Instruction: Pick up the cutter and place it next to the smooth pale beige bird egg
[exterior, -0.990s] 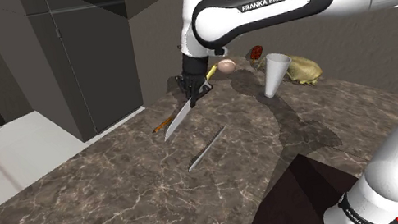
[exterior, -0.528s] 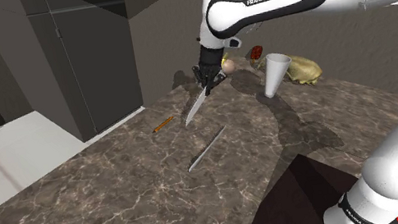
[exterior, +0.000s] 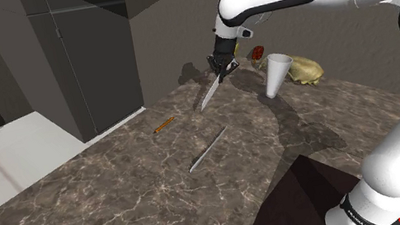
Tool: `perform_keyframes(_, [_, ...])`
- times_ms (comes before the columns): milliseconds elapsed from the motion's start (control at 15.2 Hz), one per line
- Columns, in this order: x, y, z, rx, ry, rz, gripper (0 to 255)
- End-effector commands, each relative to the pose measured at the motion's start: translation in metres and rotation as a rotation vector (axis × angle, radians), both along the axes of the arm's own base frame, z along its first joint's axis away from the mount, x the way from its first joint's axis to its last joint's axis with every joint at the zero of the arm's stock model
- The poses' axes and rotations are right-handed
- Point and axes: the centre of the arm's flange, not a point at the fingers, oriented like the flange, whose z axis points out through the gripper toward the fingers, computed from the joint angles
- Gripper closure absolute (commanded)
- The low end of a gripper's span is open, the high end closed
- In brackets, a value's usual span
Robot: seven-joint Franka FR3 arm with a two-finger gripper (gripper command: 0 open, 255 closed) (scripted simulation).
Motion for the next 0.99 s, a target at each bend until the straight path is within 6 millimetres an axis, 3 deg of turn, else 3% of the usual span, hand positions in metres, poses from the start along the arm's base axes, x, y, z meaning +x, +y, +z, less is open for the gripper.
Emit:
perform_keyframes(0, [0.005,-0.028,-0.001,0.000,0.000,0.001,255])
perform_keyframes(924, [0.044,-0.209,-0.001,0.000,0.000,0.001,255])
